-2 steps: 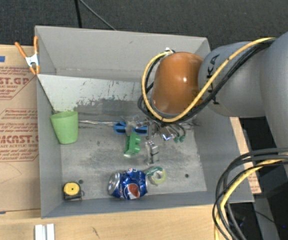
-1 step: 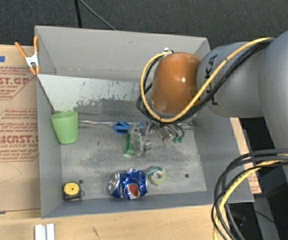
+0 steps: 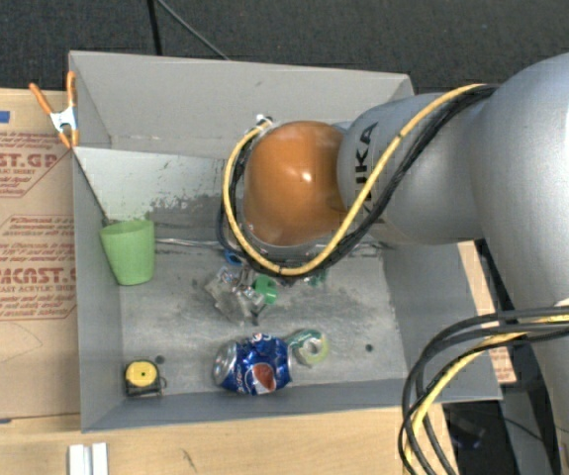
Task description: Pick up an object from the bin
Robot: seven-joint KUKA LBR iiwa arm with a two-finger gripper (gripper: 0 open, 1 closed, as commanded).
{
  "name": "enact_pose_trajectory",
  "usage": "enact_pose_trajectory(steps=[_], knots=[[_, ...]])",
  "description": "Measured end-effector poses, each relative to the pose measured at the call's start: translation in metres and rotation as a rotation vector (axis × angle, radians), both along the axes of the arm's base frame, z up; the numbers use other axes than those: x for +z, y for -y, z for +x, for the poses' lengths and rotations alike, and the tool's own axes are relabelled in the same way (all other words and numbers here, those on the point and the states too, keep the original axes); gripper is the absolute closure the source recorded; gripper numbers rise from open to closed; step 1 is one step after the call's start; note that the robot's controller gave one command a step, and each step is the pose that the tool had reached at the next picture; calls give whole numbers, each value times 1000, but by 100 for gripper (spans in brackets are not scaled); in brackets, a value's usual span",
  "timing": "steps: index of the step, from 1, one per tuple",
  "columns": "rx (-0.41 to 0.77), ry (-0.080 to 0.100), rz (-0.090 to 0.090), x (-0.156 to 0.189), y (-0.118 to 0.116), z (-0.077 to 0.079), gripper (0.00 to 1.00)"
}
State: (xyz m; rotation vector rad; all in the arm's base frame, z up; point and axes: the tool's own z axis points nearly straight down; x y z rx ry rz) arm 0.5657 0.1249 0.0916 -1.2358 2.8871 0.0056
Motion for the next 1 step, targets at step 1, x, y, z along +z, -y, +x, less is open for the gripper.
enact_pose_trajectory(steps=[1], knots=[[-3,4,-1,1,2,1,0]])
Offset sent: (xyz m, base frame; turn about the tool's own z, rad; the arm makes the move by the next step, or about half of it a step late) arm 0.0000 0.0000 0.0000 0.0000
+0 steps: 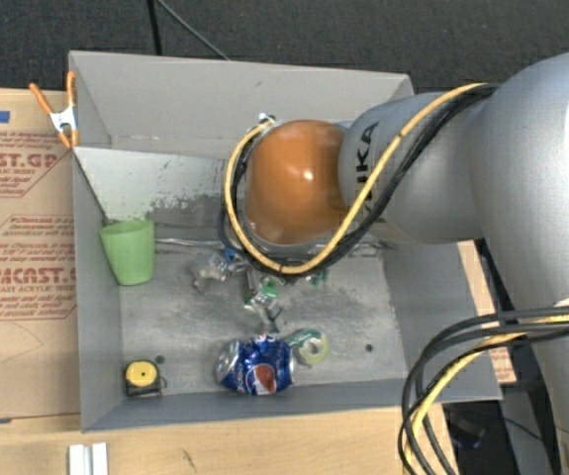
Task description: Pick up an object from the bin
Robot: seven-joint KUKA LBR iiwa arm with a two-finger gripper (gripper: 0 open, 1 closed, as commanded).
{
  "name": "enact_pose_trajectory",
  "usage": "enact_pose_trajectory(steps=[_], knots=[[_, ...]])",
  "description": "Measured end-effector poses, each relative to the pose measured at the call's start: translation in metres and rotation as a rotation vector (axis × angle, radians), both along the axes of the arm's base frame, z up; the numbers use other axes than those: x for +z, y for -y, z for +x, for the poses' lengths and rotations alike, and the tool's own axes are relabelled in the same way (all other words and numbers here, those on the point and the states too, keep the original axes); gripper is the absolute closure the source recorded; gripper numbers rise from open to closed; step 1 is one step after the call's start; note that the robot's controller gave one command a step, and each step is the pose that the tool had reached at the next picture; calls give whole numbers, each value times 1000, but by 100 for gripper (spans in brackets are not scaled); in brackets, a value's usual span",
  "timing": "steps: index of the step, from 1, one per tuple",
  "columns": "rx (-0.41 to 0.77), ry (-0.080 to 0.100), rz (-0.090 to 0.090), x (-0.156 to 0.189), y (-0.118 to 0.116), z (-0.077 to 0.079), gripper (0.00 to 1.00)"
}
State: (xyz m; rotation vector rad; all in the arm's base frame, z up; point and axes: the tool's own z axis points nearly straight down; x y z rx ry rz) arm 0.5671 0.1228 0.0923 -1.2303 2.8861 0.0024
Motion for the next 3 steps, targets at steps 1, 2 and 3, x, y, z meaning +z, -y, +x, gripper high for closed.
enact_pose_trajectory(steps=[1,2,3], knots=[[470,0,-4,40,58,-21,0],[741,-4,2,-24,-19,-44,0],[793,3,-5,4,38,-7,0]])
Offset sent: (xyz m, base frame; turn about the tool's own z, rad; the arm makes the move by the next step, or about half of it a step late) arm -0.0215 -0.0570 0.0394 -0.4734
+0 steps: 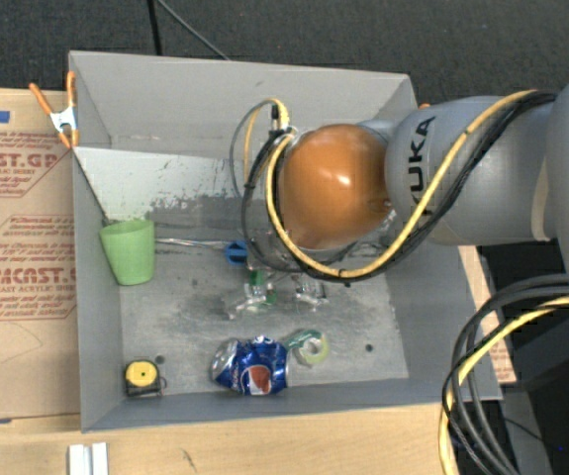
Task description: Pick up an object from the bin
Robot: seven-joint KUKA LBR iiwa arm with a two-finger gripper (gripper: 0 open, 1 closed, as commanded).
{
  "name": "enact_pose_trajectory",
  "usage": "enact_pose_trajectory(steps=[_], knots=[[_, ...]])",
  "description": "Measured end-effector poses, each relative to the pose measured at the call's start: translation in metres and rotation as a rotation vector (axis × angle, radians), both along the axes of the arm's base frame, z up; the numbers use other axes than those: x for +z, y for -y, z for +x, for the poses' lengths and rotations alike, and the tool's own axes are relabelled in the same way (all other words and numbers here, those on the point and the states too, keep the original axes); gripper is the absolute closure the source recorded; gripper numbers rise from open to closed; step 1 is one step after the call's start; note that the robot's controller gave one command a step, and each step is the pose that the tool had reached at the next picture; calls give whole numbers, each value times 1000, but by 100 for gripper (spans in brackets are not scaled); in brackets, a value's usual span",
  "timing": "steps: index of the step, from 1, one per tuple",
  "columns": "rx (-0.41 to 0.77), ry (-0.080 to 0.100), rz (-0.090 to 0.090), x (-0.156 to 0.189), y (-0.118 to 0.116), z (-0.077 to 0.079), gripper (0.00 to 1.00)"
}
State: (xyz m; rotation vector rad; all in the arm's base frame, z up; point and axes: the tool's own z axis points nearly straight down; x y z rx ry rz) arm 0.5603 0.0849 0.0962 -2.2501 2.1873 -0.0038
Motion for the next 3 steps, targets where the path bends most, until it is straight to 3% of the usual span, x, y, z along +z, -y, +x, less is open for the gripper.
enact_pose_trajectory(steps=[1,2,3], knots=[[71,-4,6,-16,-132,4,0],[247,3,1,91,-73,25,0],[327,-9,0,41,-20,11,0]])
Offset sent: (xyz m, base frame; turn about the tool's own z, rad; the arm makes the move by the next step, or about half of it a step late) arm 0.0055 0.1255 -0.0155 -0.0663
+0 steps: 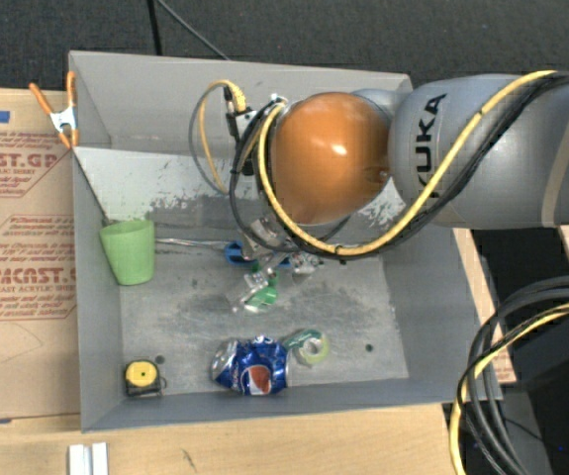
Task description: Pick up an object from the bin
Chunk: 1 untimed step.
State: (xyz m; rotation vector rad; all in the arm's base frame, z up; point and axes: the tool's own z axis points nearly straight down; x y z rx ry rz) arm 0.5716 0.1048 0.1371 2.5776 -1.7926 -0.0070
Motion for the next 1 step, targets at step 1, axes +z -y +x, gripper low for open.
enact_pose_trajectory(steps=[1], knots=[[328,0,2,-47,12,9,0]])
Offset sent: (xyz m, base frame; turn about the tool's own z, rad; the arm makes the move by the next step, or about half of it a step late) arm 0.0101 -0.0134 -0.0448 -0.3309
